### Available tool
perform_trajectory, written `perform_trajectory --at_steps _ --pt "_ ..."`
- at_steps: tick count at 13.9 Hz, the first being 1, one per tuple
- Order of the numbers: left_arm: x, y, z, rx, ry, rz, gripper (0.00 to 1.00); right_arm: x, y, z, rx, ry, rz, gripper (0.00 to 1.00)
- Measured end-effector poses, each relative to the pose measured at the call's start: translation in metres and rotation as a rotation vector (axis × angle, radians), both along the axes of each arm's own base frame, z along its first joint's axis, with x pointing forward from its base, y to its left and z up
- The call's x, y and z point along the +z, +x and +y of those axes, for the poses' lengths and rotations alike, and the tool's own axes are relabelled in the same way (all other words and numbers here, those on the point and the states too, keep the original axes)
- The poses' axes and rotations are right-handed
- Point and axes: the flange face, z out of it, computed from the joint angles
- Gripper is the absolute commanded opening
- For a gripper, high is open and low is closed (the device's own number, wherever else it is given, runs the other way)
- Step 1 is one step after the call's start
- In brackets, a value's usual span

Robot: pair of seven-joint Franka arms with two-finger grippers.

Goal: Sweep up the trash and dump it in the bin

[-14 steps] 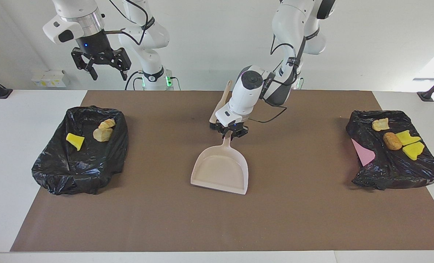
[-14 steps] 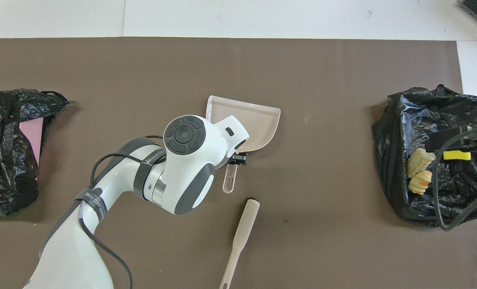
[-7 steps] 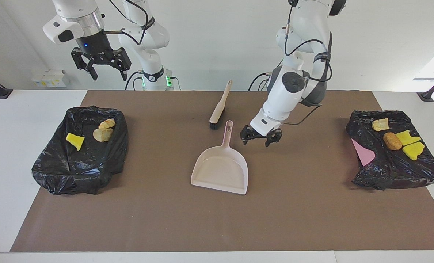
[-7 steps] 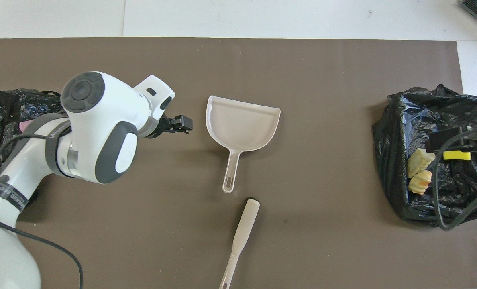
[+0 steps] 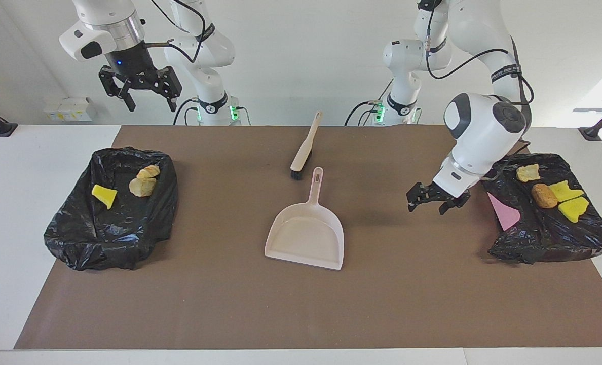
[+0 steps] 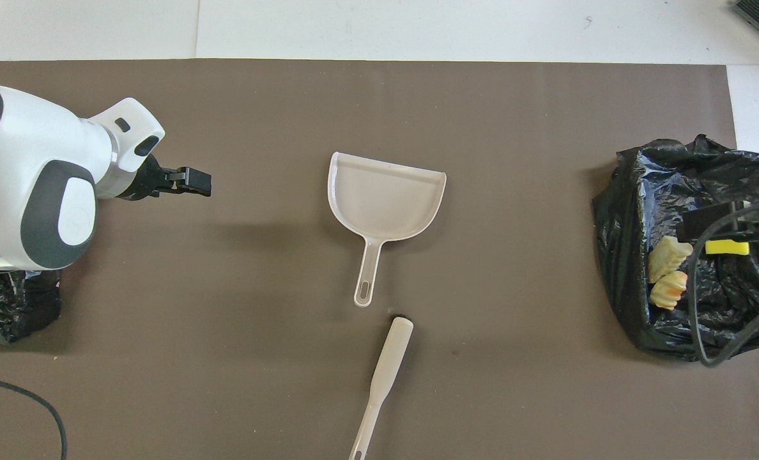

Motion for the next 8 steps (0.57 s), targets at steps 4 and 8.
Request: perform_trajectory --at_steps 4,8 --pt "0.042 -0.013 0.033 -0.041 0.111 -0.025 1.00 0.000 0.000 0.000 0.000 0.000 0.000 1.00" --pt "0.075 -0.028 0.050 -0.028 0.140 -0.012 1.00 0.000 0.000 0.000 0.000 0.000 0.000 1.00"
